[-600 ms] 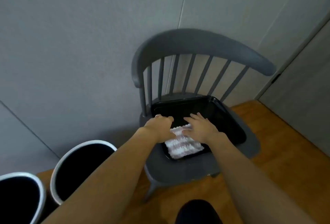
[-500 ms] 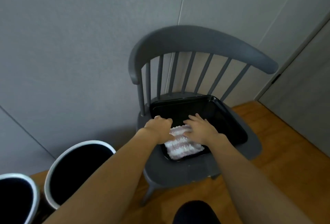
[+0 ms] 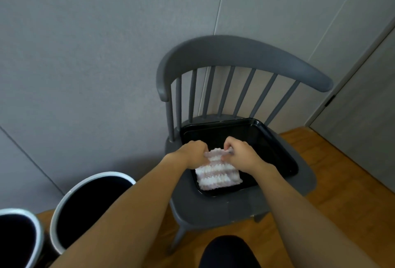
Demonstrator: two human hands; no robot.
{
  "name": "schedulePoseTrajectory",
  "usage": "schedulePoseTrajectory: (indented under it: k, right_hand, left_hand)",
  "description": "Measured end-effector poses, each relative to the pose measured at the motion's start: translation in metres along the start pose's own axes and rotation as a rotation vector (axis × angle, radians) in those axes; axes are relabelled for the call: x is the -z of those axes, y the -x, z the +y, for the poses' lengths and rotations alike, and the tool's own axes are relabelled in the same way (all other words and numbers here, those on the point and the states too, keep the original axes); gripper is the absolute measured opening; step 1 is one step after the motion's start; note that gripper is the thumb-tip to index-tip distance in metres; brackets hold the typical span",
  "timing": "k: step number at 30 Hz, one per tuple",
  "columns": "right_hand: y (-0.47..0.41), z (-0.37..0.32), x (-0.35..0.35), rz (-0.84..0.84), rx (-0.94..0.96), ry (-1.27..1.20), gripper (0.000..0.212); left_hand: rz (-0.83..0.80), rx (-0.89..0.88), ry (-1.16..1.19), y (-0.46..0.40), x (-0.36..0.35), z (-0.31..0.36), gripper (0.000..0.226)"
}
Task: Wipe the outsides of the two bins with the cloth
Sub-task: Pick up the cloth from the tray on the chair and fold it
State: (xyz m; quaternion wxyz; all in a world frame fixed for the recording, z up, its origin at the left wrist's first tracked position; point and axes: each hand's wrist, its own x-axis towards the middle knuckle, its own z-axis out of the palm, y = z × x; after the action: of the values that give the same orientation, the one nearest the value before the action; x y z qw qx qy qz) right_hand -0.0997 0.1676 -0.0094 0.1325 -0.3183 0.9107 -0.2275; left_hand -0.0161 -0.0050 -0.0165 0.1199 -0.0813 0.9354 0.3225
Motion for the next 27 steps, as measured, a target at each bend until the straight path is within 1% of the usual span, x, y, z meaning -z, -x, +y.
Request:
schedulePoseTrajectory:
  k: [2, 6, 8, 11, 15, 19, 23, 25, 27]
  right_hand:
    - [0.003, -0.005, 0.010, 0.031, 0.001, -0.112, 0.021]
    - [0.005, -0.025, 0.024, 0.069, 0.036, -0.331, 0.023]
    - [0.006, -0.037, 0.026, 0.080, 0.042, -0.497, 0.021]
    - [0.012, -0.054, 0.024, 0.031, 0.010, -0.767, 0.023]
    - [0.023, -0.083, 0.015, -0.014, 0.027, -0.971, 0.027]
    - [0.033, -0.112, 0.001, -0.064, 0.093, -1.068, 0.028]
    - [0.044, -0.135, -0.011, -0.112, 0.136, -1.098, 0.023]
    - [0.053, -0.145, -0.013, -0.107, 0.151, -1.092, 0.020]
    - [0.062, -0.153, -0.015, -0.069, 0.181, -1.047, 0.021]
  left_hand:
    - [0.067, -0.026, 0.094, 0.007, 0.007, -0.002, 0.014]
    - [0.233, -0.060, 0.261, 0.030, 0.022, -0.005, 0.014]
    - [0.309, -0.077, 0.325, 0.047, 0.027, -0.007, 0.014]
    - [0.386, -0.086, 0.417, 0.073, 0.036, -0.011, 0.012]
    - [0.487, -0.092, 0.482, 0.111, 0.049, -0.013, 0.011]
    - [0.577, -0.072, 0.524, 0.145, 0.058, -0.011, 0.024]
    - [0.641, -0.061, 0.528, 0.174, 0.066, -0.004, 0.030]
    - [0.658, -0.074, 0.553, 0.185, 0.067, 0.002, 0.032]
    - [0.658, -0.074, 0.584, 0.195, 0.066, 0.008, 0.034]
